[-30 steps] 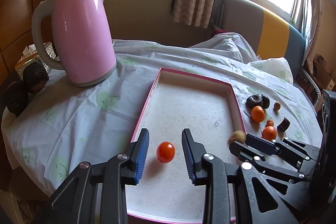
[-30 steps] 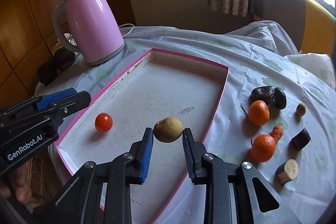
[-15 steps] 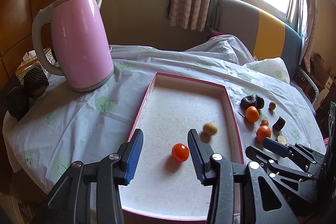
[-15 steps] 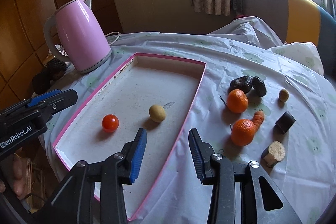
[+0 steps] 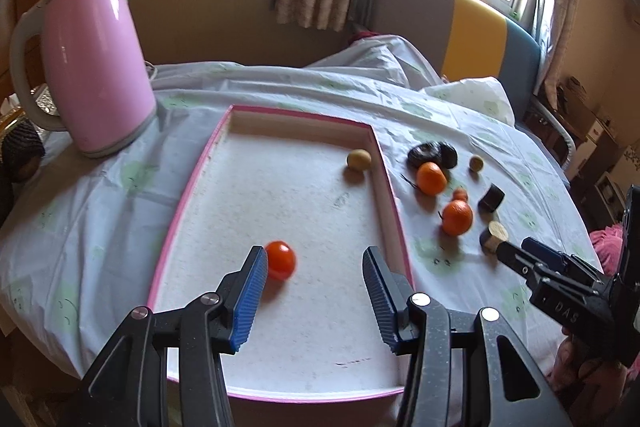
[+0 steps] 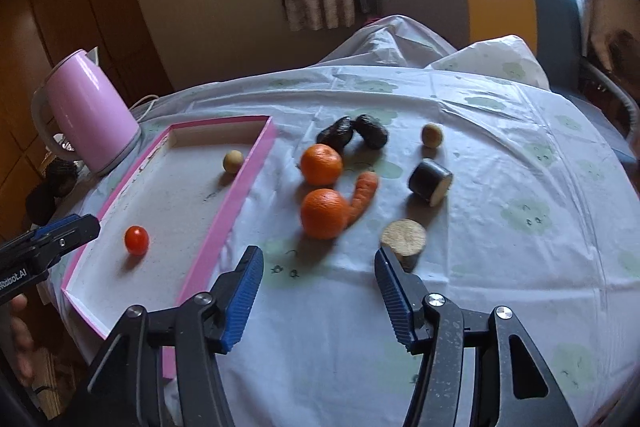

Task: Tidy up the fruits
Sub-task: 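Withdraw both open tools from the tray toward the remaining produce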

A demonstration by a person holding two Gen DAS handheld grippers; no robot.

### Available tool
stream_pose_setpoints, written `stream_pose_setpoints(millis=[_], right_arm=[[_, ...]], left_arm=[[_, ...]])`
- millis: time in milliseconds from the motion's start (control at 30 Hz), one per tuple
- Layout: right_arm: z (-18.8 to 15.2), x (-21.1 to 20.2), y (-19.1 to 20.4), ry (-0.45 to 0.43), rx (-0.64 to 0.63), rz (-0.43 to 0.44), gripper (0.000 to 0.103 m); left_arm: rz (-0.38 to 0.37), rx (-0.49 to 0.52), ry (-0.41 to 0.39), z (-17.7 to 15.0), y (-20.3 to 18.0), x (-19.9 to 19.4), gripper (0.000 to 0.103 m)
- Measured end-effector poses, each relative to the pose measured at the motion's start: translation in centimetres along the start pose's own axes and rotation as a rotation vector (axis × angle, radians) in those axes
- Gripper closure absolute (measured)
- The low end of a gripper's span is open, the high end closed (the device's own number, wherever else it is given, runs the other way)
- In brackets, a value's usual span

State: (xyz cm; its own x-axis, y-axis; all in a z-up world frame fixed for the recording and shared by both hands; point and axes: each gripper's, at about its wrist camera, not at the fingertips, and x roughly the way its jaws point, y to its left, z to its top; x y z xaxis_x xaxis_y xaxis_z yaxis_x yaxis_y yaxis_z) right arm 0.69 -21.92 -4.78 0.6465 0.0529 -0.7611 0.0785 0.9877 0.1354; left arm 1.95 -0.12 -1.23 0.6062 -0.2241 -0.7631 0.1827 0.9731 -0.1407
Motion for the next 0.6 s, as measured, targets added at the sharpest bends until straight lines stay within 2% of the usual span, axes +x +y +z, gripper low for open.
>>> stream_pose_setpoints(millis=[167,233,400,600], right_arm=[[-0.6,-0.5,-2.4,0.005,0.040,-0.041,0.045],[-0.8,-0.4,-2.9,0.014,0.049,-0.052,0.051],[-1.4,0.0,-3.8,0.031,0.061,-0.058,0.058],[-1.5,0.6,-4.3,0.044,0.073,-0.048,0.058]], left_arm=[[-0.036,0.032,0.029,-0.3,-1.3,0.4,0.053],[-0.046,0.051,0.033,-0.5,-1.7,0.5,0.053],[-0.059,0.098,0.044,-0.6,-3.1,0.8,0.053],[-0.089,0.123,0.080,-0.6,-4.5,1.5,0.053]])
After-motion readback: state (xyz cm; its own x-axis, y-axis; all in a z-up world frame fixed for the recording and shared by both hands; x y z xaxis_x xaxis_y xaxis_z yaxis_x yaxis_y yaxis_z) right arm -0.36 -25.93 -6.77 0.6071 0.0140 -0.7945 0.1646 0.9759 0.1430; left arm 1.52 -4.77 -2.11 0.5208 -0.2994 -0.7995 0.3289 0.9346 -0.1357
